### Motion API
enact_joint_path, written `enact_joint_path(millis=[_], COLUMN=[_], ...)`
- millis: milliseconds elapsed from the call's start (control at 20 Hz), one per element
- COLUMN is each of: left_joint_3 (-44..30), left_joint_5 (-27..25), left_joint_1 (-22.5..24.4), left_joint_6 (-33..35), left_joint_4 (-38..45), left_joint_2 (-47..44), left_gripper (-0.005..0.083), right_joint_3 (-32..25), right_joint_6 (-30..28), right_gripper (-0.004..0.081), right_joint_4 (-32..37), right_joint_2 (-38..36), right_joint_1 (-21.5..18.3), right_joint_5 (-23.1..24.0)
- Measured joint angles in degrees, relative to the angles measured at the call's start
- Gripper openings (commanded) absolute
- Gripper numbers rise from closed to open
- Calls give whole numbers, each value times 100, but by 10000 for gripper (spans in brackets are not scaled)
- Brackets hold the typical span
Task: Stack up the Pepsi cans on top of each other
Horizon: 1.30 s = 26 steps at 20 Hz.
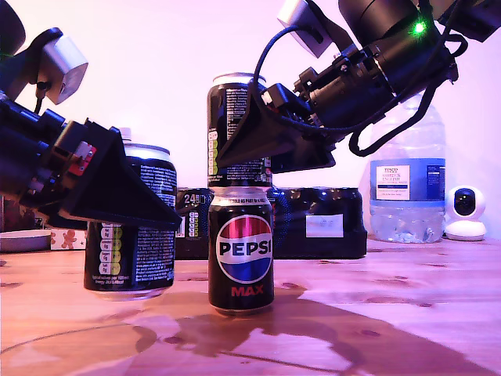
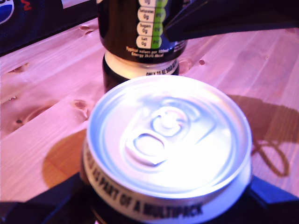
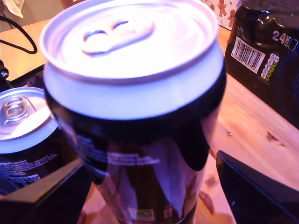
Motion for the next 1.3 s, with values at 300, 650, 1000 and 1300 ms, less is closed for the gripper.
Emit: enact_joint_path(millis=[300,650,1000,1300], left_joint_3=[0,0,0,0], left_joint_5=[0,0,0,0], left_joint_1=[2,2,2,2], left_joint_6=[0,0,0,0], left_joint_4=[2,2,2,2], left_joint_2=[0,0,0,0], left_gripper=[354,354,354,354], right_joint_3=[-2,-2,-2,-2], right_joint_6=[81,81,87,221], right_gripper=[746,746,746,746], right_joint_4=[59,46,35,-17], right_joint_2=[0,-153,-542,-726], right_joint_1=[0,4,4,42], right_joint_5=[94,195,179,162])
